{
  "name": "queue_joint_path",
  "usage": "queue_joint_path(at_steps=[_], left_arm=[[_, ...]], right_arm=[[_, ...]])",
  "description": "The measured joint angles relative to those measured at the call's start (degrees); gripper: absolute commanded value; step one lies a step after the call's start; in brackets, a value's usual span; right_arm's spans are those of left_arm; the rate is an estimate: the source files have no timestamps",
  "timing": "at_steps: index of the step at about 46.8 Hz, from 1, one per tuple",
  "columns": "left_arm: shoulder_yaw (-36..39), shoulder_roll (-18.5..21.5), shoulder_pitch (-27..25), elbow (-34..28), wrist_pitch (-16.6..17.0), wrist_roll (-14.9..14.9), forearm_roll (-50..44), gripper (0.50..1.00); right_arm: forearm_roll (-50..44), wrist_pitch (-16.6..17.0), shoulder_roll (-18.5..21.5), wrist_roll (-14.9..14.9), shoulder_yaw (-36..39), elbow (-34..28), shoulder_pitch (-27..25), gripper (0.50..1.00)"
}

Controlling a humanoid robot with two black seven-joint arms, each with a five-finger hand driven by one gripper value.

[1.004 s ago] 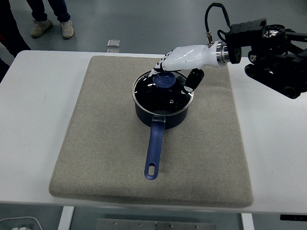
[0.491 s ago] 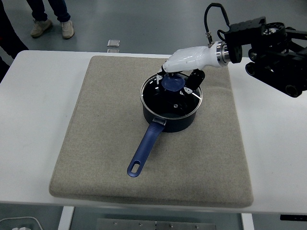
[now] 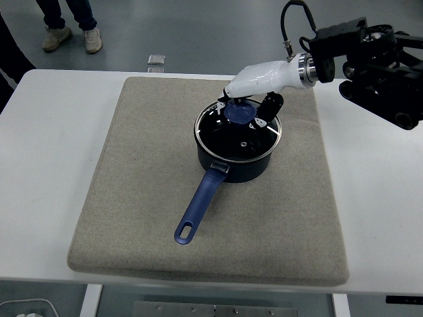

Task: Lift the pot lid and place it to the right of the pot.

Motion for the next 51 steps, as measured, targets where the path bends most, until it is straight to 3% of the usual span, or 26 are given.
queue_joint_path(at_steps=[15, 43, 51], left_arm=[[0.00, 0.00, 0.01, 0.00, 0.00, 0.00, 0.00, 1.000], [0.00, 0.00, 0.02, 0.00, 0.00, 0.00, 0.00, 1.000], [-0.01, 0.00, 0.01, 0.00, 0.00, 0.00, 0.00, 1.000]], right_arm=[[0.47, -0.62, -0.02, -0.19, 0.38, -1.71, 1.80, 0.500], [0.77, -1.00, -0.20, -0.72, -0.39, -21.49, 3.27, 0.500], [1.04, -1.00, -0.12, -0.27, -4.72, -26.00, 2.68, 0.500]])
